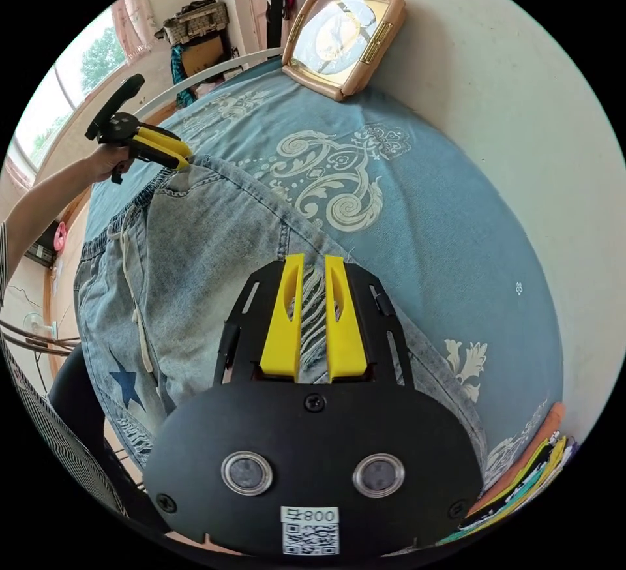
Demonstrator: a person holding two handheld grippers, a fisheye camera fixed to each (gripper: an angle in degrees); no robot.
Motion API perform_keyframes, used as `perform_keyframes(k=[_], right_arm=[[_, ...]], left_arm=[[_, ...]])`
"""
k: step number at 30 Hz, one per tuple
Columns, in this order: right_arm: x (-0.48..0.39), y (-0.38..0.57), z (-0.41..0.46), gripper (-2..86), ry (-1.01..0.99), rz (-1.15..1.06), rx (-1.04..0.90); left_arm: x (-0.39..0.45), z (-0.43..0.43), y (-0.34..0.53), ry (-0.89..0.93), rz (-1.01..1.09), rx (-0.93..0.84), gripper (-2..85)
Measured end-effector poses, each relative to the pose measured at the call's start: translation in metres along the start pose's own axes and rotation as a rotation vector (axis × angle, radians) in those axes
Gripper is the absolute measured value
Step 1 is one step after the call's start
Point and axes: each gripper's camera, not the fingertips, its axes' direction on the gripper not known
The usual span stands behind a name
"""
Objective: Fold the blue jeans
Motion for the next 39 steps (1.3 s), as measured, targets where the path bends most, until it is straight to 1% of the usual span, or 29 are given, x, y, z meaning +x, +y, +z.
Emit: perform_keyframes(k=[6, 14, 22, 25, 28, 33, 39], right_arm=[[-0.01, -0.033, 0.015, 7.8, 0.069, -0.072, -0.12], [-0.037, -0.059, 0.012, 7.5, 0.061, -0.17, -0.185], [-0.063, -0.067, 0.009, 4.6, 0.058, -0.179, -0.214], [-0.077, -0.065, 0.007, 3.0, 0.092, -0.174, -0.21], [-0.088, -0.063, 0.003, 1.5, 0.12, -0.142, -0.215], [-0.104, -0.053, -0.01, 0.6, 0.108, -0.119, -0.208], [-0.124, -0.024, -0.05, 0.3, 0.076, -0.077, -0.123]], left_arm=[[0.01, -0.008, -0.006, -0.014, 0.046, -0.016, 9.3], [0.022, -0.018, -0.009, -0.003, 0.061, -0.055, 8.5], [0.047, -0.027, -0.001, -0.025, 0.083, -0.095, 7.1], [0.063, -0.031, 0.008, -0.068, 0.081, -0.084, 5.6], [0.083, -0.037, 0.018, -0.159, 0.078, -0.078, 3.9], [0.109, -0.06, 0.047, -0.215, 0.052, 0.001, 2.3], [0.137, -0.092, 0.089, -0.234, 0.061, 0.108, 1.6]])
